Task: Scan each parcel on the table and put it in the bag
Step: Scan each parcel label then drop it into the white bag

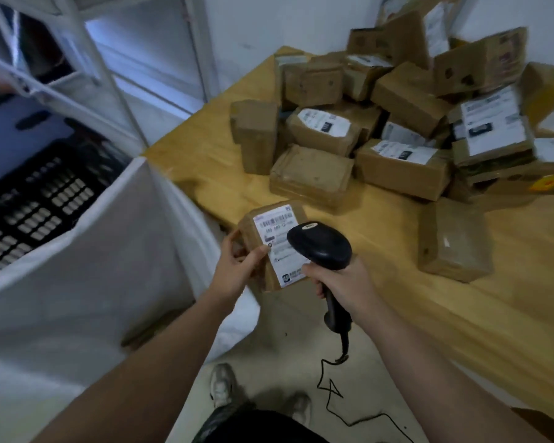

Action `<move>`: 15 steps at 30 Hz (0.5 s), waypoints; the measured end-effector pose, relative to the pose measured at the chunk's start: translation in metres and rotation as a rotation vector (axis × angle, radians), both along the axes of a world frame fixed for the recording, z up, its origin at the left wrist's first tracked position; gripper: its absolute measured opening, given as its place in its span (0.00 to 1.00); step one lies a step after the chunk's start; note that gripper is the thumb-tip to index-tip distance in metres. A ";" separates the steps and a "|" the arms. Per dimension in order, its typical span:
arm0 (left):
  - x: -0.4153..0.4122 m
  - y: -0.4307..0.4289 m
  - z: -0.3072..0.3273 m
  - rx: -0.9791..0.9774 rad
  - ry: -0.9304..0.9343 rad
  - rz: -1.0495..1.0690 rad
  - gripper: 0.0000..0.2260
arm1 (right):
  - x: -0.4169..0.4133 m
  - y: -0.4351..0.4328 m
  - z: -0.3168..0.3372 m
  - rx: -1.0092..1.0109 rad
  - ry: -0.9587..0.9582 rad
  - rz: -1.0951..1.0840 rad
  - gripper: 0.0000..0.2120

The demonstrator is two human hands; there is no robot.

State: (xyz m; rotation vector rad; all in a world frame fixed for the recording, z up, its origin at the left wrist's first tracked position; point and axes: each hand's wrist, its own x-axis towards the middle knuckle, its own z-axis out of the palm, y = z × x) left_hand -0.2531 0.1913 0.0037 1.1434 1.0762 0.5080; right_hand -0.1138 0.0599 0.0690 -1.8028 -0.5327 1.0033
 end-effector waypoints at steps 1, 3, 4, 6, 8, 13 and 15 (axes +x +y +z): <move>-0.020 -0.001 -0.008 -0.034 0.010 0.046 0.32 | -0.010 0.005 -0.004 -0.016 0.007 0.050 0.10; -0.061 -0.003 -0.024 -0.108 0.037 0.146 0.37 | -0.032 0.018 -0.013 -0.047 0.014 0.165 0.11; -0.080 -0.004 -0.032 -0.137 0.049 0.203 0.37 | -0.042 0.025 -0.019 -0.064 0.016 0.208 0.11; -0.117 -0.002 -0.048 -0.183 0.088 0.337 0.36 | -0.063 0.041 -0.036 -0.099 0.002 0.247 0.10; -0.152 0.007 -0.069 -0.226 0.165 0.460 0.38 | -0.082 0.058 -0.059 -0.156 -0.029 0.277 0.07; -0.218 0.051 -0.175 -0.235 0.432 0.547 0.53 | -0.124 0.097 -0.115 -0.274 -0.065 0.422 0.13; -0.225 0.073 -0.203 -0.220 0.611 0.484 0.54 | -0.130 0.112 -0.137 -0.351 -0.119 0.477 0.19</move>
